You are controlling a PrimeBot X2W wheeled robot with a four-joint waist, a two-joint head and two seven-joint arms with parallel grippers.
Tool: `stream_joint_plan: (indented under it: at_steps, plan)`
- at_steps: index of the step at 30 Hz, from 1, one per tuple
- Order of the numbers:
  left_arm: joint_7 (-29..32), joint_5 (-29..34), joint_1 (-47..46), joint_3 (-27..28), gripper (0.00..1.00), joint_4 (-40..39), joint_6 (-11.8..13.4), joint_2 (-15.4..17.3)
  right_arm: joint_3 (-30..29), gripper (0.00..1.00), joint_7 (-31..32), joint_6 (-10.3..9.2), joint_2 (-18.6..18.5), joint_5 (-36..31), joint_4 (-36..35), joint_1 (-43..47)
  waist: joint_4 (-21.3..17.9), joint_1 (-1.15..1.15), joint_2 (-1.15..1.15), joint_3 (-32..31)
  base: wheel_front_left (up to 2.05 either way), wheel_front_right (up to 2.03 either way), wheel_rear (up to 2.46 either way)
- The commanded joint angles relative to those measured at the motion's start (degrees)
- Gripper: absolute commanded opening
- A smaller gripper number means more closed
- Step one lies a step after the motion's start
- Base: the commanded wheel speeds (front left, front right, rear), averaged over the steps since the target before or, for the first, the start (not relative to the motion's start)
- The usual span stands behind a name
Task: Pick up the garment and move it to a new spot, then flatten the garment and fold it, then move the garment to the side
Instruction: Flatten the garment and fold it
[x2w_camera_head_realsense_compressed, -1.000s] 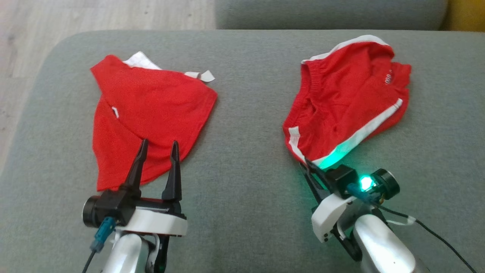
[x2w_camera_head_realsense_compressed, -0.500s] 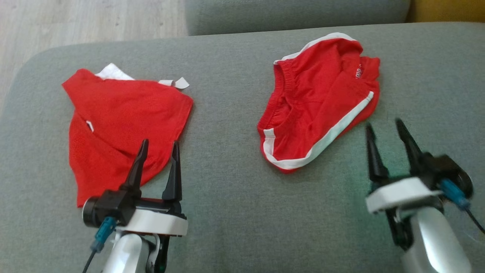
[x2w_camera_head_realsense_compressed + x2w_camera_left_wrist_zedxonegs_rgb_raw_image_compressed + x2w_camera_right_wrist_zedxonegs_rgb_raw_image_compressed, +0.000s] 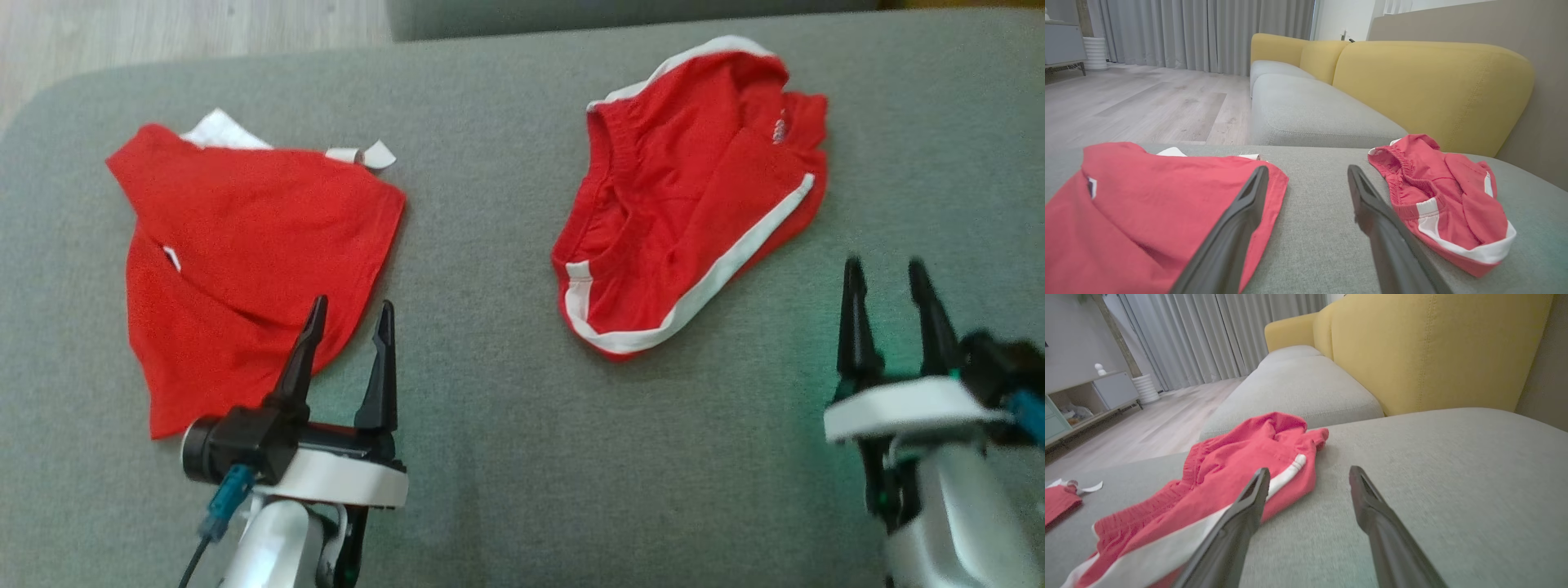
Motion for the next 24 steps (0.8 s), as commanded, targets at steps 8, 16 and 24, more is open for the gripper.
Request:
stream_joint_plan:
  at_steps: [8, 16, 24]
  plan:
    - [-0.5, 0.7, -4.0, 1.0, 1.0, -1.2, -0.7, 0.1, -0.5, 1.0, -0.6, -0.04, -0.1, 1.4, 5.0, -11.2, 2.9, 0.0, 0.0, 4.5, 0.0, 0.0, 0.0]
    - [-0.5, 0.7, -4.9, 1.0, 1.0, -1.0, -1.0, 0.1, -0.4, 1.0, -0.6, -0.04, -0.1, 5.8, 15.3, -18.5, 4.0, 0.0, 0.0, 6.1, 0.0, 0.0, 0.0]
    - [-0.5, 0.8, -5.7, 1.0, 1.0, -0.8, -1.1, 0.1, 0.5, 1.0, -0.6, -0.04, -0.1, 9.0, 22.9, -23.7, 4.6, 0.0, 0.0, 7.5, 0.0, 0.0, 0.0]
